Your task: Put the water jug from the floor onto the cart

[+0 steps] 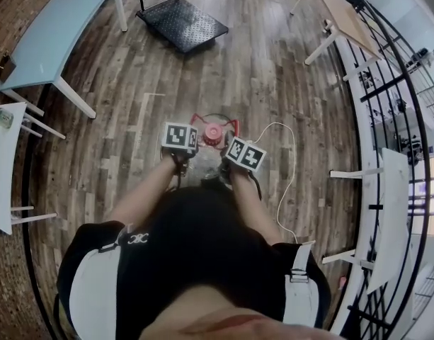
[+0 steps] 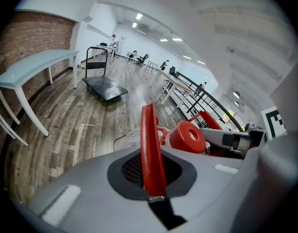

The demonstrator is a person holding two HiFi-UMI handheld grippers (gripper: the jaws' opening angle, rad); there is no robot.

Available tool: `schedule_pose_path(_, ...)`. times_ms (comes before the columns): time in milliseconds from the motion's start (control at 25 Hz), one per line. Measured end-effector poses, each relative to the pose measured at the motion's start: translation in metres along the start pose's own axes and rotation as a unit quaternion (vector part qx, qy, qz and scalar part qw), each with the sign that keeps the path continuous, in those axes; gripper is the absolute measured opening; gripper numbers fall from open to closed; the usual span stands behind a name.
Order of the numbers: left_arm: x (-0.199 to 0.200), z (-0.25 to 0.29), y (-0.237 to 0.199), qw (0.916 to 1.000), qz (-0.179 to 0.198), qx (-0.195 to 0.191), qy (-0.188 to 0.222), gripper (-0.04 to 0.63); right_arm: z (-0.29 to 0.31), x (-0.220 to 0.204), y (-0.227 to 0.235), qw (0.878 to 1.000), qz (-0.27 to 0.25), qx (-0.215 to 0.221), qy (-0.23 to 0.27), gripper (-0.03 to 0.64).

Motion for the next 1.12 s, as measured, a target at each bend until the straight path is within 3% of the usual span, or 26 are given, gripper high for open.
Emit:
schedule_pose_path(560,0.064,0.049,-0.028,0.9995,-0.012,0.029,-0.005,0.003,0.083,0.046,0.009,0.999,-0.009,0.029,-0.036,0.017)
schedule_pose_path(1120,0.181,0.117,-0.014,0.9975,-0.039,0.059,0.001,0.003,0.167,0.161,0.044,0.995,-0.034,0.069,-0.061,0.017)
Point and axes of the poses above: the fingertips, and each gripper's own axes: z forward along the fingers, y to its right, x out of its top, the point moved 5 cm from there along -z, backward along the fingers, and after that the axes turned 7 degrees about x, right-handed, at the moved point
